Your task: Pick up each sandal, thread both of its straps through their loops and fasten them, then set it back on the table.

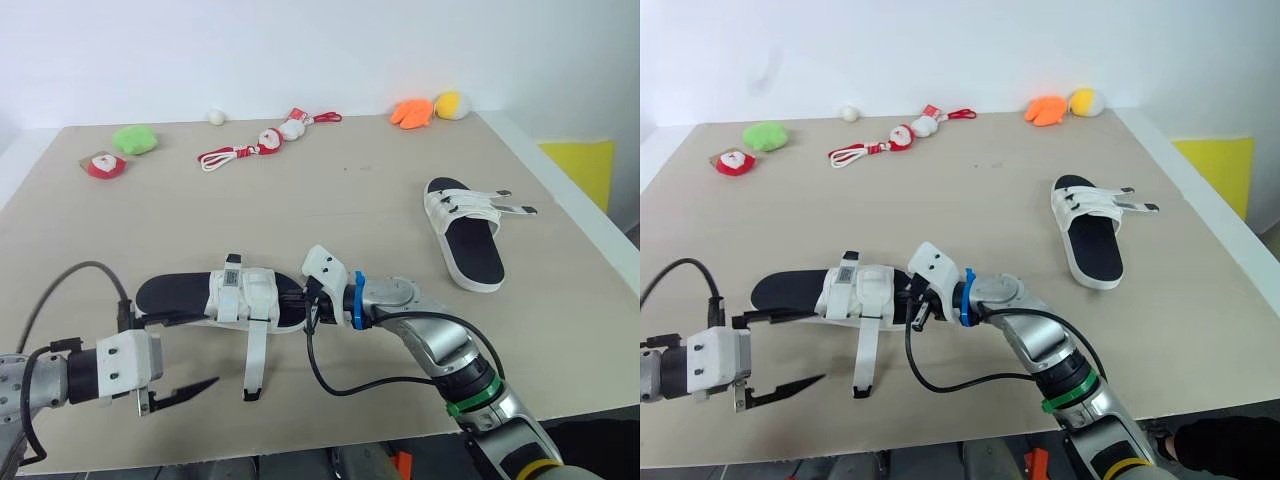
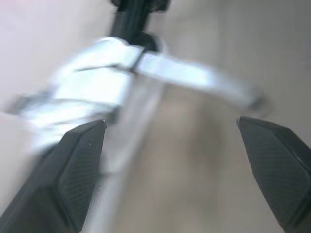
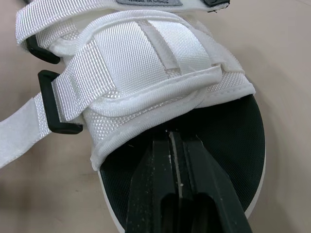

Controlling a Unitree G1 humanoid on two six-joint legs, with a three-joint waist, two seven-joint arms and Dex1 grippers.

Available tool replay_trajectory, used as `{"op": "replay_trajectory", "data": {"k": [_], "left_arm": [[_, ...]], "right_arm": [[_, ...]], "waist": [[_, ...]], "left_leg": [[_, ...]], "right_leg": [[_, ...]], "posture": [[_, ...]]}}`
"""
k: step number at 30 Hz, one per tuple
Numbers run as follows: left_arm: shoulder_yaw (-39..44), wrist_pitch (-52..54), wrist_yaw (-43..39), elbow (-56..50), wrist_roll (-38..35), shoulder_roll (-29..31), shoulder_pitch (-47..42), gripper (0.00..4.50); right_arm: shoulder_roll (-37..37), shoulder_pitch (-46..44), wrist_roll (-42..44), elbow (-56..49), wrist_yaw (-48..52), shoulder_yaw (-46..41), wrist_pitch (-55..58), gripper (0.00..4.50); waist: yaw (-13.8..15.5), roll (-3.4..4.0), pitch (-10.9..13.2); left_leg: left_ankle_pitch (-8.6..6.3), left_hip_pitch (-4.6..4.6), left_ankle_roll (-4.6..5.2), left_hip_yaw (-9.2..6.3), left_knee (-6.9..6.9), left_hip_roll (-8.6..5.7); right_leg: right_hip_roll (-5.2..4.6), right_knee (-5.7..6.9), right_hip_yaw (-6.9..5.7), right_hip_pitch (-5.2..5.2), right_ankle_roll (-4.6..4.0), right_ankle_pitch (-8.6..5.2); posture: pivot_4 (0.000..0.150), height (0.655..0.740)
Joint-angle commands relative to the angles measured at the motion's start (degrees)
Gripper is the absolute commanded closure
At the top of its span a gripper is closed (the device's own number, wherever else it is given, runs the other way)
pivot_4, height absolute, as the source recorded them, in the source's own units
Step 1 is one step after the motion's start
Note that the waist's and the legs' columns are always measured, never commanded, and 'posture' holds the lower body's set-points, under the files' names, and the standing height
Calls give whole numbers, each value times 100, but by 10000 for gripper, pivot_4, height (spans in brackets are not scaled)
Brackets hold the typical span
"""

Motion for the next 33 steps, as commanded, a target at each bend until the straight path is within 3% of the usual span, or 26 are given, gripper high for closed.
{"op": "replay_trajectory", "data": {"k": [1, 4, 9, 17, 25, 28, 32, 33], "left_arm": [[-269, -2637, 129, 870, 688, -70, -321, 399], [-670, -4060, 418, 1616, 1257, -89, -603, 399], [-1250, -5035, 967, 2137, 1802, -127, -976, 399], [-1856, -4955, 1666, 2176, 2554, -228, -1587, 399], [-2351, -4713, 2170, 2232, 2776, -53, -1885, 399], [-2540, -4612, 2276, 2209, 2792, 17, -1939, 9059], [-2792, -4466, 2388, 2109, 2729, 122, -1903, 27844], [-2865, -4415, 2409, 2041, 2664, 154, -1860, 30403]], "right_arm": [[20, -14, -29, 93, 56, 142, 60, 45000], [33, -40, 1, 91, 60, 88, 101, 45000], [29, -160, -17, 180, 78, 37, 82, 45000], [21, -207, -31, 180, 53, 49, 90, 45000], [-5, -209, -27, 165, 39, 22, 111, 45000], [-6, -213, -26, 162, 32, 15, 121, 45000], [-4, -182, -26, 127, 14, 18, 142, 45000], [-2, -169, -26, 113, 9, 23, 146, 45000]], "waist": [[0, -3, -2], [-4, -2, -2], [-2, -2, -2], [-6, -2, -1], [-4, -1, -1], [-4, -2, -2], [-4, -1, -1], [-4, -1, -1]], "left_leg": [[0, 0, 0, 1, 0, 0], [0, 0, 0, 11, -1, 1], [0, -1, 0, 13, -1, 1], [3, 0, 6, 14, 4, 1], [4, 1, 6, 13, 4, 1], [4, 0, 6, 13, 5, 1], [4, 0, 6, 12, 5, 1], [4, 0, 6, 13, 4, 1]], "right_leg": [[0, 0, 2, 0, 0, 0], [0, -1, 14, -2, -1, 2], [2, 0, 18, -2, 10, 7], [5, 0, 23, 1, 43, 26], [6, 0, 23, 3, 61, 35], [6, 1, 23, 4, 62, 36], [6, 1, 22, 3, 61, 35], [6, 1, 23, 3, 61, 35]], "posture": [[1500, 7400], [1500, 7400], [1500, 7400], [1500, 7400], [1500, 7400], [1500, 7400], [1500, 7400], [1500, 7400]]}}
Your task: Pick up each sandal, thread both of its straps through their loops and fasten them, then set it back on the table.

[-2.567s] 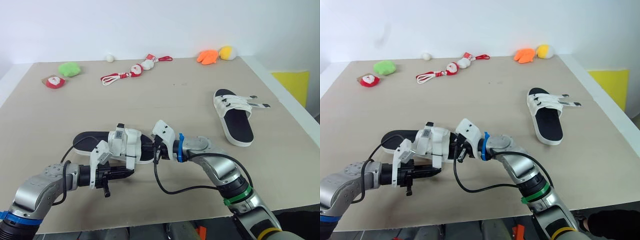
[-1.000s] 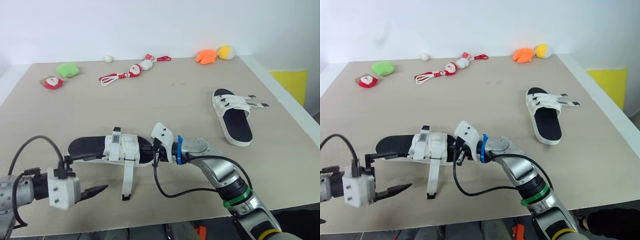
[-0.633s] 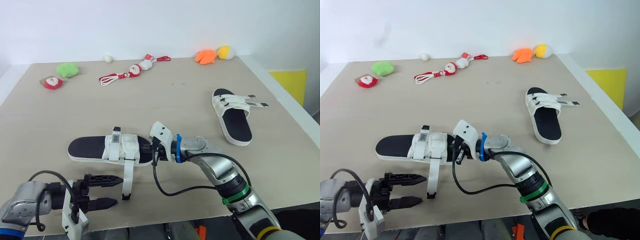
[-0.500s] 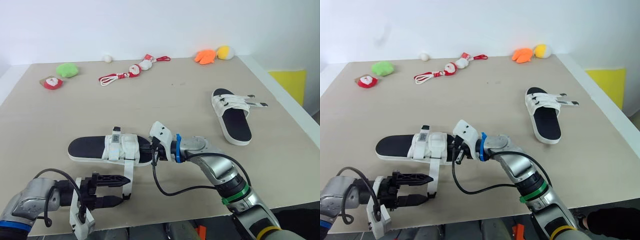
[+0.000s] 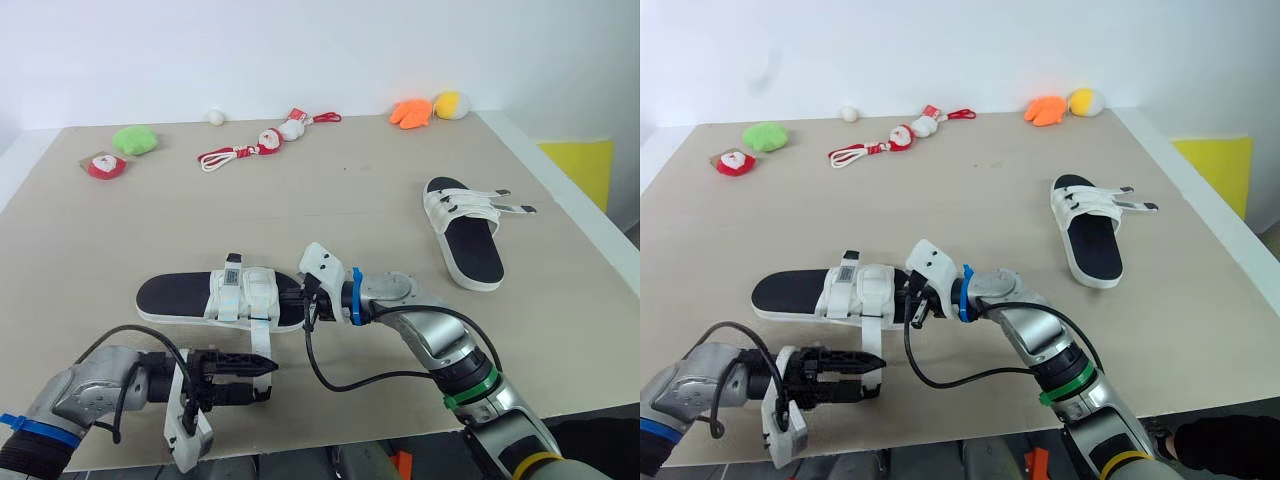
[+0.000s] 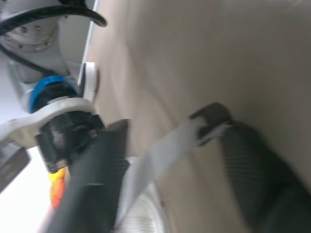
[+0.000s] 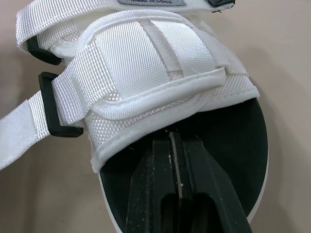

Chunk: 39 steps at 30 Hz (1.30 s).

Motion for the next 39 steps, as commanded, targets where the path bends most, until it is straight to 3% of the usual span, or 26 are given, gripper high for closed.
{"op": "replay_trajectory", "data": {"k": [1, 3, 4, 11, 21, 33, 39], "left_arm": [[-219, 159, 175, -281, -236, 132, 119, 36452], [-346, 254, 210, -466, -402, 221, 206, 44421], [-400, 297, 225, -561, -479, 268, 238, 44763], [-827, 1897, -27, -1965, -2274, 933, 405, 44763], [-316, 5232, -258, -3143, -5135, 1192, 302, 44763], [1031, 9660, 903, -2632, -9014, 723, -1182, 44763], [1100, 10538, 1198, -1959, -8648, 338, -1587, 44763]], "right_arm": [[-14, 30, -28, -38, -35, 15, 71, 45000], [-9, 30, -26, -33, -39, 13, 75, 45000], [-7, 28, -26, -24, -39, 12, 72, 45000], [9, 36, -40, 3, -16, 60, 20, 45000], [21, 119, -76, -48, -79, 110, -24, 45000], [30, 133, -95, -39, -129, 164, -60, 45000], [14, 86, -184, -27, -139, 220, -105, 45000]], "waist": [[-1, -1, 0], [0, 0, 0], [-3, 0, 0], [3, 1, 1], [1, 2, 2], [-3, -2, 2], [2, -2, 2]], "left_leg": [[0, 0, 0, 0, 0, 0], [0, 0, 0, 0, 0, 0], [0, 0, 0, 0, 0, 0], [0, -1, 0, 0, -1, 1], [0, -1, 0, 0, 0, 1], [0, -7, 1, -12, 7, -1], [0, -7, 1, -17, 9, -2]], "right_leg": [[0, 0, 0, 0, 0, 0], [0, 0, 1, 1, 0, 0], [-1, 0, 1, 1, 0, 0], [-1, 1, 2, 1, -1, -5], [2, 1, 0, 0, -12, -12], [7, 1, -4, 1, 9, -5], [8, 1, -8, 2, 11, -4]], "posture": [[1500, 7400], [1500, 7400], [1500, 7400], [1500, 7400], [1500, 7400], [1500, 7400], [1500, 7400]]}}
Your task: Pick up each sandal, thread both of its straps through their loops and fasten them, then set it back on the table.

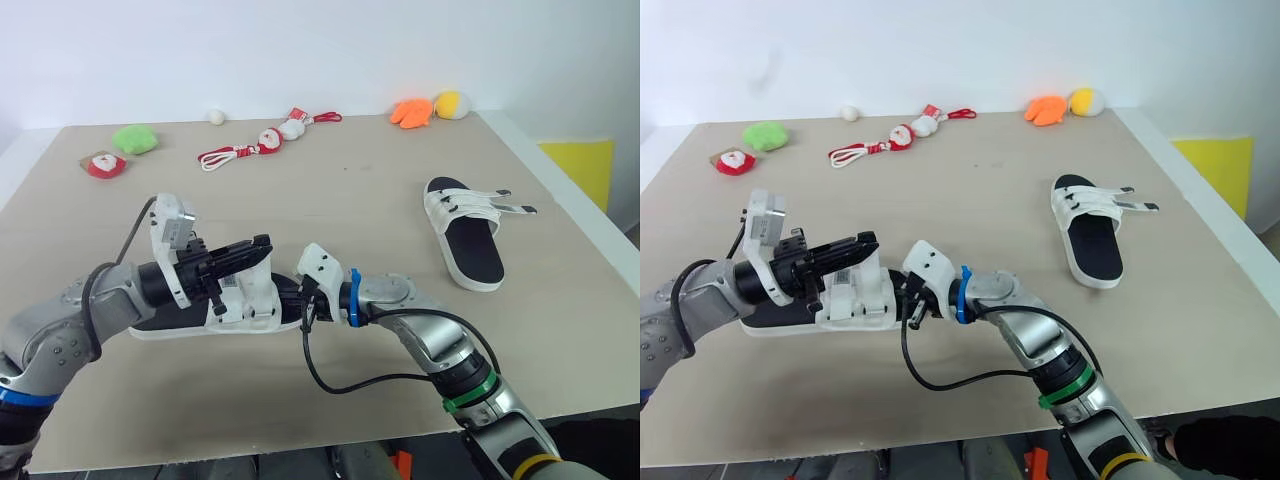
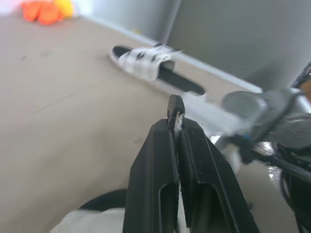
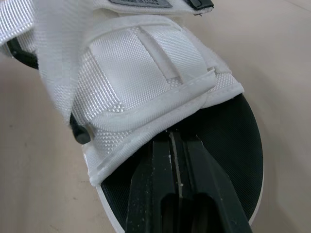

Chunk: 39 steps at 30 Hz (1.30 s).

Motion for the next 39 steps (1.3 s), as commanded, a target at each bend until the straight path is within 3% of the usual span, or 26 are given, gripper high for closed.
{"op": "replay_trajectory", "data": {"k": [1, 11, 39], "left_arm": [[344, 329, 196, 279, 138, -245, -239, 44763], [743, 1247, 393, 986, 180, -976, -404, 44763], [557, 1033, -701, 1281, 2531, -1309, -201, 44763]], "right_arm": [[-15, 18, -128, 33, -18, 143, 54, 45000], [-41, 76, -181, -70, -34, 171, 138, 45000], [-20, 91, -129, -137, -100, 122, 216, 45000]], "waist": [[3, 0, 0], [8, -2, -1], [8, -2, -2]], "left_leg": [[0, 0, 0, -1, 0, 0], [0, 1, 0, -1, 2, -2], [0, 1, -1, -3, 2, -3]], "right_leg": [[0, 0, 0, 1, 0, 0], [0, 0, 0, 2, 1, 3], [-1, 0, 0, 3, 1, 3]], "posture": [[1500, 7400], [1500, 7400], [1500, 7400]]}}
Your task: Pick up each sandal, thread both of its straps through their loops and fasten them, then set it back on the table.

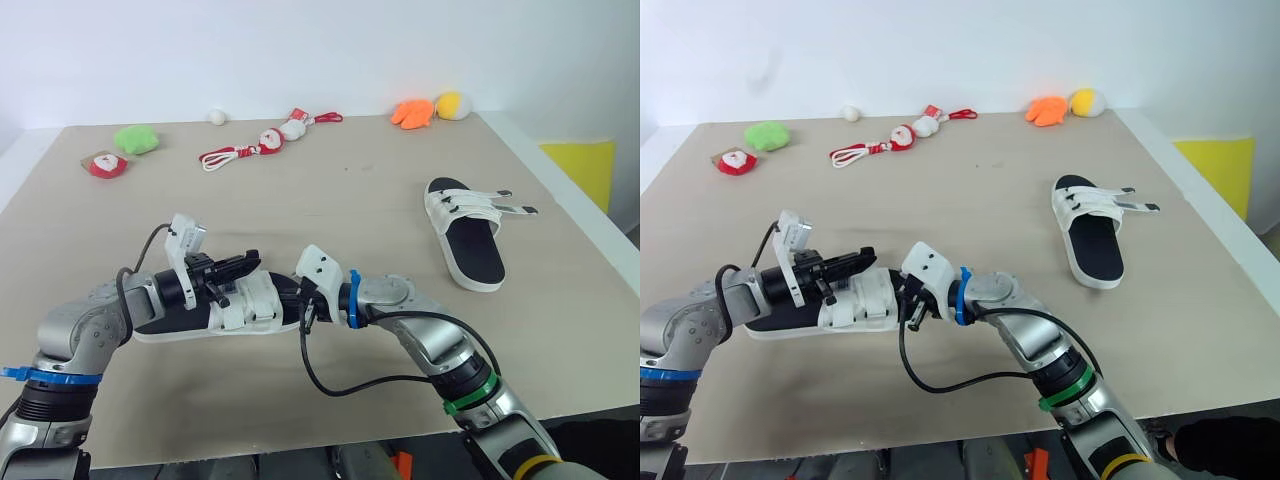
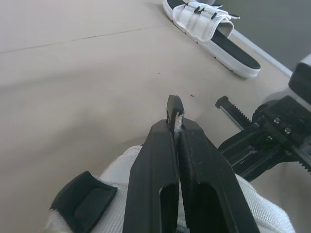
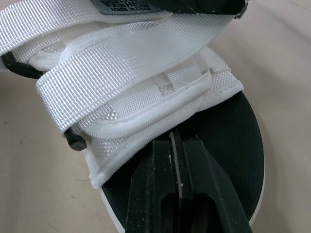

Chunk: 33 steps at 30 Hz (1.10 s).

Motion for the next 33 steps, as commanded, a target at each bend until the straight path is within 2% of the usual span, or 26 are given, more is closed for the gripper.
{"op": "replay_trajectory", "data": {"k": [1, 10, 33], "left_arm": [[15, -219, -23, 128, 497, 41, 68, 44763], [-47, -263, -112, 207, 911, -14, 76, 44763], [64, -375, -237, 210, 1073, -92, -47, 44763]], "right_arm": [[-18, 64, -30, -6, 12, 88, 109, 45000], [-19, 55, -27, 9, 20, 74, 111, 45000], [7, 50, -14, -4, 4, 64, 141, 45000]], "waist": [[0, 0, 0], [-1, 0, 0], [-4, 0, 0]], "left_leg": [[0, 0, 0, 0, 0, 0], [1, 5, 1, 0, 0, 0], [2, 6, 2, 0, 0, 0]], "right_leg": [[0, 0, 0, 0, 0, 0], [0, 0, 0, 2, 3, 4], [0, 0, 0, 3, 6, 6]], "posture": [[1500, 7400], [1500, 7400], [1500, 7400]]}}
